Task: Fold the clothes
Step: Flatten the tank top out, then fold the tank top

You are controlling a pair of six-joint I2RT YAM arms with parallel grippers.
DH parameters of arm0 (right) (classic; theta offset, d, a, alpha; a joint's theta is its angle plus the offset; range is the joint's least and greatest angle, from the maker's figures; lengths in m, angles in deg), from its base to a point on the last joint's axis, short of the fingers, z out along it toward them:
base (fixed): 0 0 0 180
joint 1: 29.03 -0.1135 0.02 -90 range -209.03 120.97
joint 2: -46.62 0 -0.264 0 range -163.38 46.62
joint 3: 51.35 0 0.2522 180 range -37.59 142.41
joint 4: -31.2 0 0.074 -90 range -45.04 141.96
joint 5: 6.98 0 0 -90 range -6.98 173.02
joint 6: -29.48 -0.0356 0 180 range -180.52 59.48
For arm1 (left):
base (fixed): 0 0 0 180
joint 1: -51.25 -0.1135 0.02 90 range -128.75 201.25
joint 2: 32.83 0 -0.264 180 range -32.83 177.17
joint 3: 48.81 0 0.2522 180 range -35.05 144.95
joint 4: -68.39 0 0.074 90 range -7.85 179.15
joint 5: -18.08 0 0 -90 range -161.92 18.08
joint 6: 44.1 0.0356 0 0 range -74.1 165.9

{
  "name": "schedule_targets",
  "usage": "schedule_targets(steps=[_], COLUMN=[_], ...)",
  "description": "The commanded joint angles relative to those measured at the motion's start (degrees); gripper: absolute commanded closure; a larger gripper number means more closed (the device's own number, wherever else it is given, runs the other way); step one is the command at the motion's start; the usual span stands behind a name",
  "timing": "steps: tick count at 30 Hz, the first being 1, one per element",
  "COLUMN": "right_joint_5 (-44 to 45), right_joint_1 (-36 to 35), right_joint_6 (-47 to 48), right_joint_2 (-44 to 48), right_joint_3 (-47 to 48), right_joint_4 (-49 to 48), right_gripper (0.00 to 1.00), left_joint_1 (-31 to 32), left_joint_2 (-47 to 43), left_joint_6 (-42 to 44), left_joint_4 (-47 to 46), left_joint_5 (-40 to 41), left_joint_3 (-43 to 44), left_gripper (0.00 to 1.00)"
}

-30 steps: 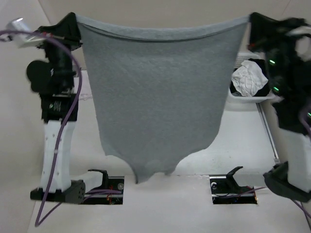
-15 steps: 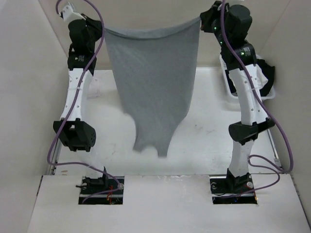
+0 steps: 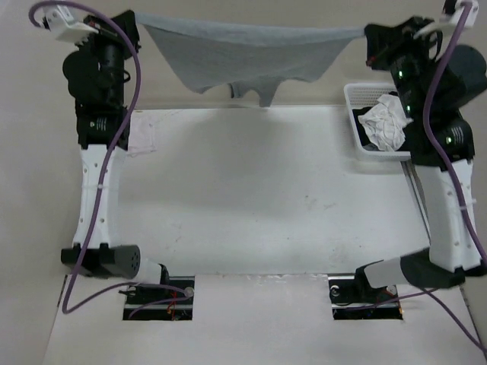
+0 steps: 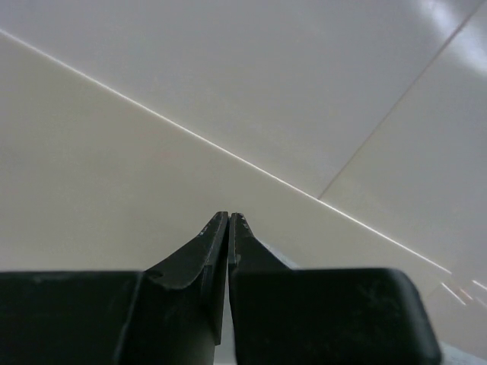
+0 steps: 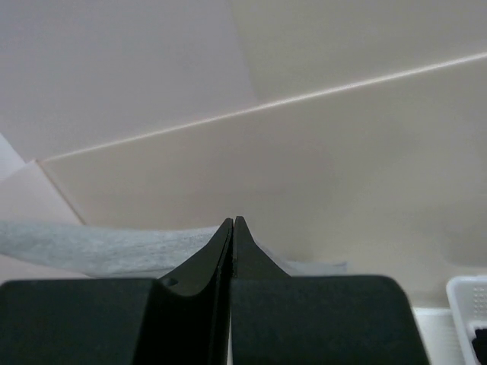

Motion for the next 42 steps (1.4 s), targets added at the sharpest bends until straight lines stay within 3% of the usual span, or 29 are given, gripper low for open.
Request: schedule_targets(steps=[1, 7, 12, 17, 23, 27, 31, 34, 38, 42], right_joint_5=[0.2, 1.1, 4.7, 7.9, 13.8, 20.2, 27.4, 27.6, 12.0, -1.4], right_joint_1=[0.0, -2.2, -8.2, -17.2, -37.9, -53.0, -61.6, -52.5, -31.5, -12.2], right_joint_6=[0.3, -1.5, -10.6, -21.4, -40.2, -48.0, -48.0, -38.4, -24.2, -20.6], right_joint_2=[10.5, 32.0, 49.5, 63.6, 75.4, 71.5, 57.5, 48.6, 40.0, 27.0], right_joint_3=[-18.7, -55.4, -77.6, -92.5, -95.9, -96.3, -94.9, -92.6, -90.3, -82.4], right_joint_4=[-9.1, -16.3, -13.0, 1.5, 23.5, 25.9, 18.9, 8.8, -10.9, -20.5], right_gripper=[1.00, 1.00, 1.00, 1.00, 1.00, 1.00, 1.00, 1.00, 1.00, 1.00], left_joint_1=[0.8, 1.6, 1.5, 0.8, 1.3, 5.8, 6.7, 5.7, 3.7, 0.9], left_joint_2=[-8.7, -26.7, -47.3, -60.3, -75.1, -79.0, -78.7, -77.1, -66.8, -51.0], left_joint_6=[1.3, -2.7, -4.3, -5.0, -4.8, -11.4, -13.6, -15.0, -15.9, -17.6], left_joint_4=[-9.8, -15.8, -8.0, 8.9, 34.0, 40.0, 42.2, 38.7, 25.8, 9.7], left_joint_5=[1.1, 4.1, 4.7, 4.0, 5.0, 8.5, 14.8, 17.6, 18.6, 18.5], left_joint_3=[-16.4, -52.1, -71.5, -77.3, -80.2, -81.2, -81.2, -81.9, -82.0, -80.6], left_gripper=[0.99, 0.99, 0.98, 0.98, 0.98, 0.98, 0.98, 0.98, 0.98, 0.99])
